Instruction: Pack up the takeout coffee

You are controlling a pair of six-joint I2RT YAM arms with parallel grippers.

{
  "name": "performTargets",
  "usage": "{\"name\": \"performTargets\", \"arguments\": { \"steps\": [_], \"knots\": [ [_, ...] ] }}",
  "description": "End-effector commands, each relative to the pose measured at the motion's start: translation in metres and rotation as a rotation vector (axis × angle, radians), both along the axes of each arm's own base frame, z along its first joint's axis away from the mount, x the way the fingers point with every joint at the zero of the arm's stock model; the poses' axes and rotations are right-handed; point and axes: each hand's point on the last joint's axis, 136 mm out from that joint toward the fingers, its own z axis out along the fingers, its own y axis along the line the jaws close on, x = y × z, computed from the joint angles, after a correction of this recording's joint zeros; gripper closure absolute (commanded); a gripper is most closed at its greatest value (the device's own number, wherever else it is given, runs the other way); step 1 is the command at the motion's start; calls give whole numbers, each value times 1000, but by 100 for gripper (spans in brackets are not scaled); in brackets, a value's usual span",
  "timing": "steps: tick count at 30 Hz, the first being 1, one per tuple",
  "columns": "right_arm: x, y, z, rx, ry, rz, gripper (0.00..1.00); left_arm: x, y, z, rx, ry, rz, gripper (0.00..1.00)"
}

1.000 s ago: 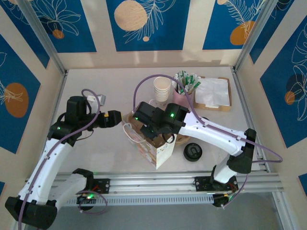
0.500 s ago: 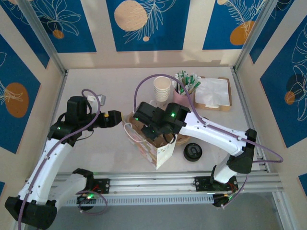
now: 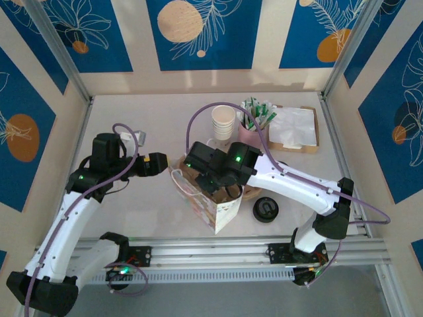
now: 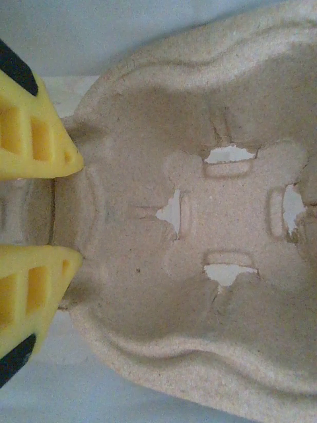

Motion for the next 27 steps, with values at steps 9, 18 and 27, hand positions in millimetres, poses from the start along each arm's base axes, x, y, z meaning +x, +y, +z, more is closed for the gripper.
{"name": "performTargets", "arguments": {
  "steps": [9,18,27],
  "knots": [
    [-12,-24,-19,-108,77,-36,78,-2,5,-14,37,27,22,14],
    [-10,-31,-28,-137,104,-70,78,-4,3,-12,29,24,15,14],
    [-16,-27,-26,-103,155,-63,78,-7,0,-12,27,19,3,14]
  ]
}}
